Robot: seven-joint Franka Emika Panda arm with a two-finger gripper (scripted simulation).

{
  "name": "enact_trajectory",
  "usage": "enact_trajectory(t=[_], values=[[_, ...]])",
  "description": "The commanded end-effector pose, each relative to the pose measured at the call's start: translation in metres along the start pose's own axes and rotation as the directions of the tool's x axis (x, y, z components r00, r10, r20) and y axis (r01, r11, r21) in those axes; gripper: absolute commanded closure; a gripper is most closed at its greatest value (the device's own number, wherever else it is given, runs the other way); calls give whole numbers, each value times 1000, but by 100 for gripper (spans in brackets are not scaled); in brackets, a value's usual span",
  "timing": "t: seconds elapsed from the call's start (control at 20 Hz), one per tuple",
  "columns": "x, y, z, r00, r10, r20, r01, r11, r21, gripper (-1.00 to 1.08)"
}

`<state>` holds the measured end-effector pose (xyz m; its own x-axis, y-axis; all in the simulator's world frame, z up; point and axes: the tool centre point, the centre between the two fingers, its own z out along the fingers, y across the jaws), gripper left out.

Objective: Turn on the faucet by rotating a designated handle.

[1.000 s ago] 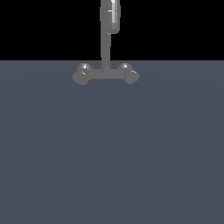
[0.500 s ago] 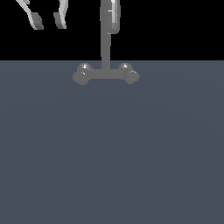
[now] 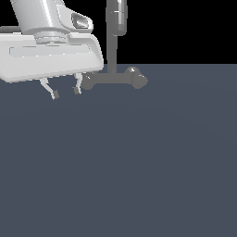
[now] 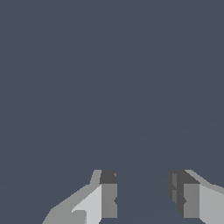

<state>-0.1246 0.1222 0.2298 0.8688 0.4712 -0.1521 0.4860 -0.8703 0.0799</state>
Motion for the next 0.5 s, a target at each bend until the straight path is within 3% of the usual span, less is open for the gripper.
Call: enact_trajectory(t=[0.0,0.05,0.1,0.15,0.2,0.25,0.3,0.35,0.4,0.45], values=[[22,-15,17,998,-50,-28,51,998,45,-54],[5,52,44,1000,-11,13,11,1000,-2,-52],[44,25,37,997,79,-13,-79,996,32,-60],[15,66,36,985,169,-36,-167,984,70,-60],[-2,79,51,997,76,-16,-75,996,41,11],[0,74,51,998,66,-14,-66,997,39,11],[-4,74,59,1000,22,-12,-21,1000,19,-54],[7,75,49,999,-13,-43,13,1000,2,-52],[-11,87,67,999,-38,-21,38,999,-10,-60],[0,88,60,997,-54,-56,54,998,-15,25]])
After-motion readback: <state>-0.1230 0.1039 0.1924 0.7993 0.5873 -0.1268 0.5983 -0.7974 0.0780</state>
